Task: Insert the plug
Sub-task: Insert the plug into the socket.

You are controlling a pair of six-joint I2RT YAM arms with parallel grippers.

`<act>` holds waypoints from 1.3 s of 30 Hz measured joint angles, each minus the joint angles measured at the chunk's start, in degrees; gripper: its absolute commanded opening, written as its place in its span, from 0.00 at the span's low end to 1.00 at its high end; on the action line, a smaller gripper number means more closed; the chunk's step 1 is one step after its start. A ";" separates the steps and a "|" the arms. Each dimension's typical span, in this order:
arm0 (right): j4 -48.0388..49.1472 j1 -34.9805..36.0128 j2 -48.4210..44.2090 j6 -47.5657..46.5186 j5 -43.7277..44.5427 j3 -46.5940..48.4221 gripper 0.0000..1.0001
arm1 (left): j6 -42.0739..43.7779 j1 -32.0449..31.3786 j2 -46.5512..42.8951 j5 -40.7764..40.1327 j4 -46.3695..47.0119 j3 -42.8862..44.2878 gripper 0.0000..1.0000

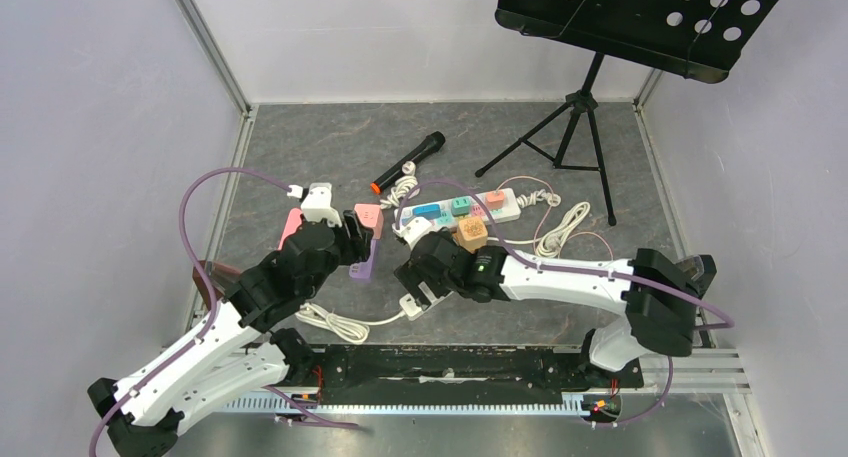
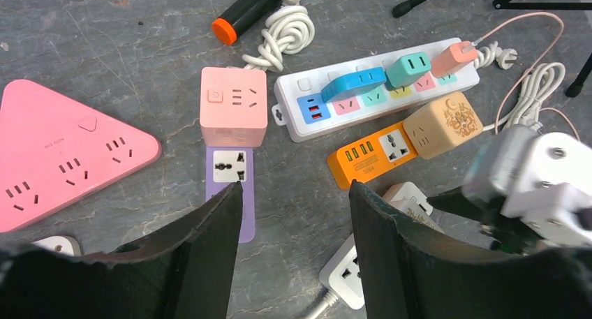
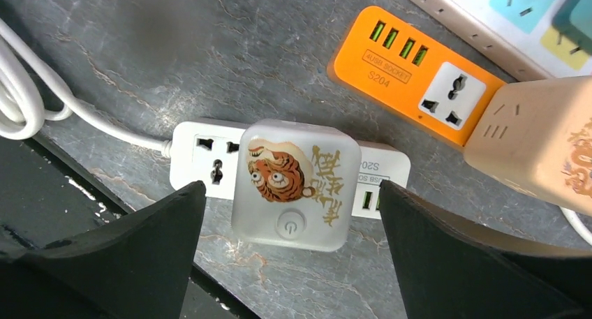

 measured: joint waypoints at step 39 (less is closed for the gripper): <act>4.48 -3.91 9.29 -1.75 -6.82 -2.08 0.00 | 0.37 7.80 3.69 -1.81 1.64 1.53 0.67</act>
